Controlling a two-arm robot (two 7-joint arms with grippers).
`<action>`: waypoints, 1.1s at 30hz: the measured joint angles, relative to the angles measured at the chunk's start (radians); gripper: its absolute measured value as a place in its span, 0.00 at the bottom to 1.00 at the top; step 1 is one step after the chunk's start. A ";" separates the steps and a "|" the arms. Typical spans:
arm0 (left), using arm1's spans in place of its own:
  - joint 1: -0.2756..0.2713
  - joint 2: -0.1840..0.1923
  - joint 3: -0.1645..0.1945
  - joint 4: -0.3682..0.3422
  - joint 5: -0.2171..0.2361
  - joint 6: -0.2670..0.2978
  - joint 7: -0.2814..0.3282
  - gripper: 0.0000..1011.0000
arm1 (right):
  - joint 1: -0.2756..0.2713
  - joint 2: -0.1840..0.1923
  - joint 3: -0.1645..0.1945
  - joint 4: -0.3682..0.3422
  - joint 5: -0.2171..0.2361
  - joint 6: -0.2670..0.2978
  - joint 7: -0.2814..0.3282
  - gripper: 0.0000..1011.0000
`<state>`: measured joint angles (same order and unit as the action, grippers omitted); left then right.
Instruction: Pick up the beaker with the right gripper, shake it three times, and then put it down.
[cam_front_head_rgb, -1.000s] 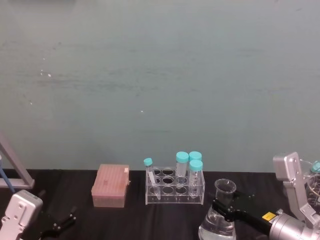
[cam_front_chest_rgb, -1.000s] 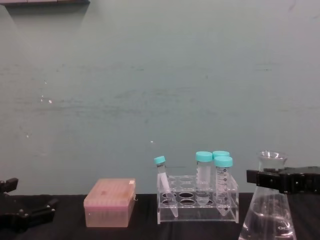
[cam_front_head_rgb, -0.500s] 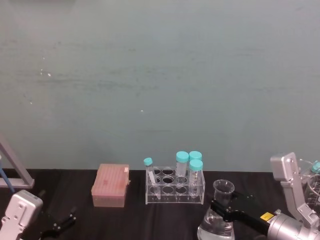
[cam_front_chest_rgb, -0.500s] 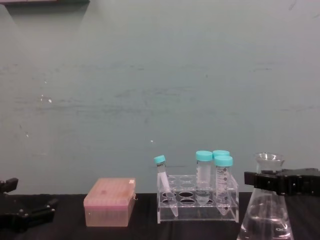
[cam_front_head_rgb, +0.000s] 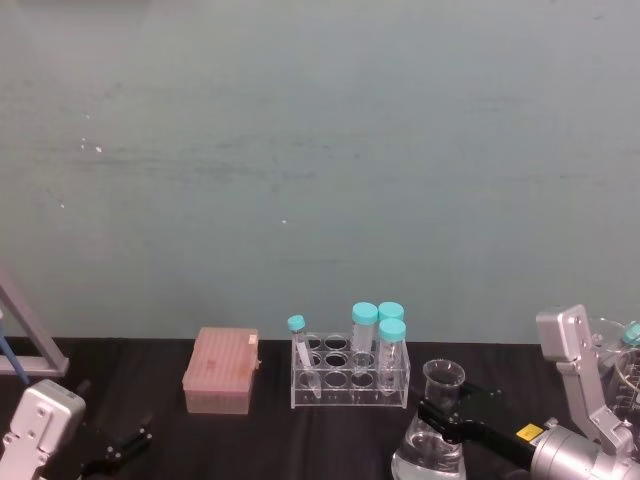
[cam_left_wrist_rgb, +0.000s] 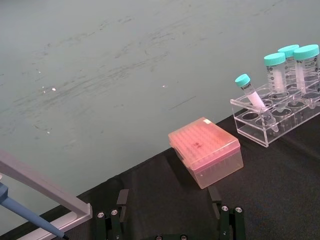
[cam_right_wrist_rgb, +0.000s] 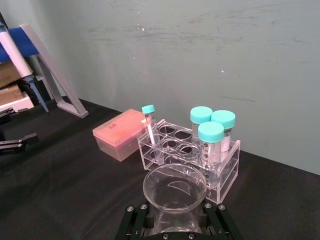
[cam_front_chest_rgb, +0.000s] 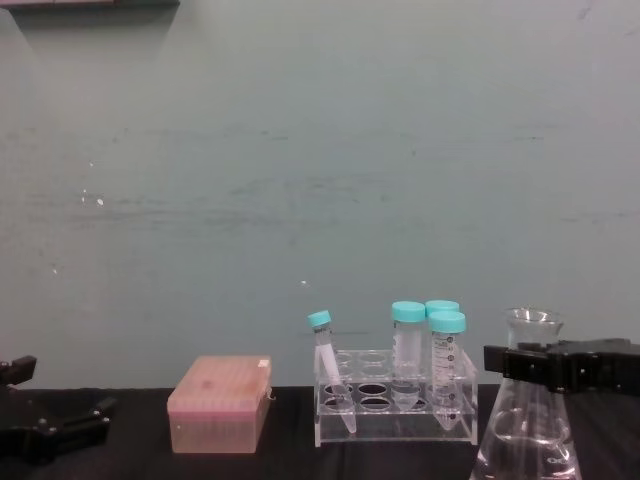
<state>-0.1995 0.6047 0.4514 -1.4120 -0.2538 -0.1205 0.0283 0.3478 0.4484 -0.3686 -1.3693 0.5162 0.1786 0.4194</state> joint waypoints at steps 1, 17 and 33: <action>0.000 0.000 0.000 0.000 0.000 0.000 0.000 0.99 | 0.000 0.000 0.000 0.001 0.000 0.000 0.000 0.45; 0.000 0.000 0.000 0.000 0.000 0.000 0.000 0.99 | 0.009 -0.008 -0.007 0.016 -0.005 0.000 0.003 0.45; 0.000 0.000 0.000 0.000 0.000 0.000 0.000 0.99 | 0.013 -0.014 -0.005 0.027 -0.009 -0.004 0.000 0.45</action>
<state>-0.1995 0.6047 0.4514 -1.4120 -0.2538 -0.1206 0.0283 0.3606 0.4345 -0.3735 -1.3420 0.5071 0.1745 0.4193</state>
